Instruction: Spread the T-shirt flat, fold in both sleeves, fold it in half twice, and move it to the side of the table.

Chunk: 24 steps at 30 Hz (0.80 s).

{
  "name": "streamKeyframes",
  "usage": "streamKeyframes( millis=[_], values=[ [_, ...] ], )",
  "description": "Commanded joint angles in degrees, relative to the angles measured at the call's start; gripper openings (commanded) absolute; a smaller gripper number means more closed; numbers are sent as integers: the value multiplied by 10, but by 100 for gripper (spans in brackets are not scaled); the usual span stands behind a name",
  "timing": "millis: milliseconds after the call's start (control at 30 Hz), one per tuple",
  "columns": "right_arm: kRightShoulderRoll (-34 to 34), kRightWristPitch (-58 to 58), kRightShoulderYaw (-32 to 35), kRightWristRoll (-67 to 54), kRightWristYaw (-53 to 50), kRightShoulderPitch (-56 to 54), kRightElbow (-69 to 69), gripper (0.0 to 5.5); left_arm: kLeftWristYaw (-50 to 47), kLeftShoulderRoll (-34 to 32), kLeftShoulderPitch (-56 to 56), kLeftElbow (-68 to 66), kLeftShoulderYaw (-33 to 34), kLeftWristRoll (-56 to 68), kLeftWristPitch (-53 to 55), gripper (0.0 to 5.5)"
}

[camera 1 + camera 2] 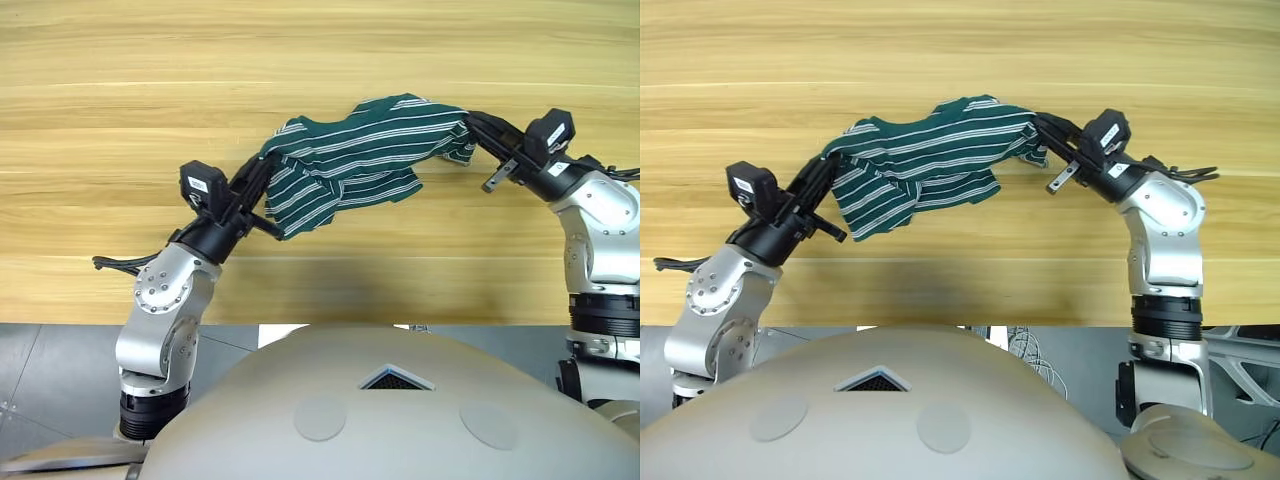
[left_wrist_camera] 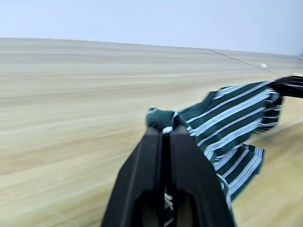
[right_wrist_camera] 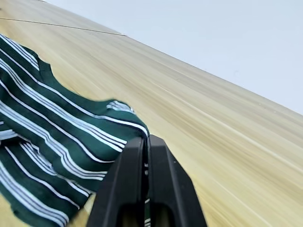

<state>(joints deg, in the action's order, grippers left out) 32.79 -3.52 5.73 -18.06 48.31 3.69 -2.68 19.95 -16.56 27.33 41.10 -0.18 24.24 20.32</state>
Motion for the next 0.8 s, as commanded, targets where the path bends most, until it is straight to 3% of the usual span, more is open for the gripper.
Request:
streamKeyframes(
  millis=[33,267,500,600,800],
  values=[
    [28,-20,22,-20,43,-6,4,4,8,-2,-14,5,24,13,-21,0],
    [52,-56,53,-68,100,-52,-19,4,33,-29,-56,8,57,15,-52,0],
    [50,-47,35,-74,95,-266,-10,4,9,-84,-277,-85,146,46,-13,0],
    [48,-46,42,-80,93,-291,-6,4,6,-92,-306,-101,177,62,-5,0],
    [55,-54,35,-76,116,-285,-7,4,10,-92,-312,-103,178,58,0,0]
  ],
)
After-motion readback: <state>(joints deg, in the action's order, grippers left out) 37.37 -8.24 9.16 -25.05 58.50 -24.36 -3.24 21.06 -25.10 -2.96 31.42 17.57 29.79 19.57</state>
